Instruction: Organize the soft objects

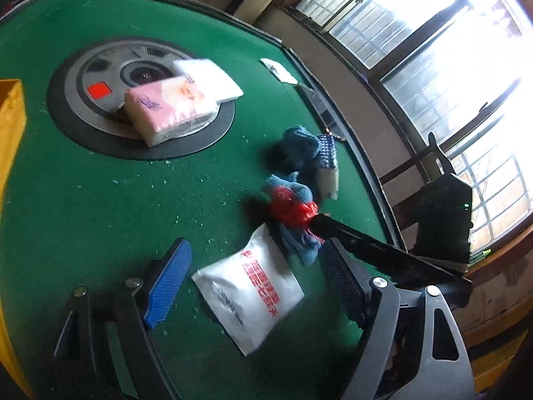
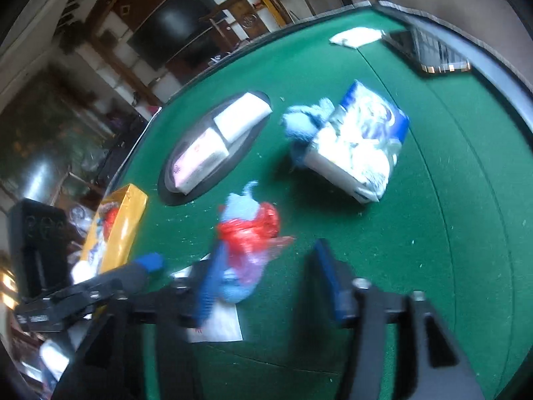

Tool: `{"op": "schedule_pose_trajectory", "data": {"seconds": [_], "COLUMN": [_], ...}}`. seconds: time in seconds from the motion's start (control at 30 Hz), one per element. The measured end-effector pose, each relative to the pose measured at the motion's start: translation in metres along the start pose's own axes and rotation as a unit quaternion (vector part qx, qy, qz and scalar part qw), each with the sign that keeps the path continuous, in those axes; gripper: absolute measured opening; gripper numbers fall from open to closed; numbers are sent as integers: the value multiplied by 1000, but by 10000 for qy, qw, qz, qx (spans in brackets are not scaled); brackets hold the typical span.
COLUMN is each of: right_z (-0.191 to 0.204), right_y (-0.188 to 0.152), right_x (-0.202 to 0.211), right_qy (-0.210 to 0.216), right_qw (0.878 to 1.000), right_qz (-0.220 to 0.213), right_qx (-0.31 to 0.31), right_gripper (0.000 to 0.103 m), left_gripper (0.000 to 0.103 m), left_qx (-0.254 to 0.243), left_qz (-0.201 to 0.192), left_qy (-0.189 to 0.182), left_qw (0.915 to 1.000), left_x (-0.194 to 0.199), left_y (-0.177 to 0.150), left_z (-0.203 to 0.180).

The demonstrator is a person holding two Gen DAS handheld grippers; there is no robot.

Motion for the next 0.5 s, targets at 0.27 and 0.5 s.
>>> {"op": "schedule_pose_trajectory", "data": {"seconds": [0.27,0.5], "right_z": [12,64], "right_y": [-13,-74], "right_x": [39,-1], "right_qy": [-47,-1718], "right_qw": [9981,9403], "right_qz": [-49,1131], "right_qx": [612,2711], "right_gripper": [53,52], "left_gripper": [83,83], "left_qx": [-34,-2], "left_qz": [378,799], "left_qy": [-465,-1270], "left_qw": [9982,9887], "left_x": [-24,-32], "left_y": [0,-15], "left_z": [-6,-22]}}
Point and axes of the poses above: each gripper's, at about its wrist camera, not at the fingertips, and x roughly against the way its jaws point, z to its left, y to its top, the point moved 4 cm from there along -x, roughly the way its jaws point, and after that the axes turned 6 degrees about y, right-handed, at the moved point
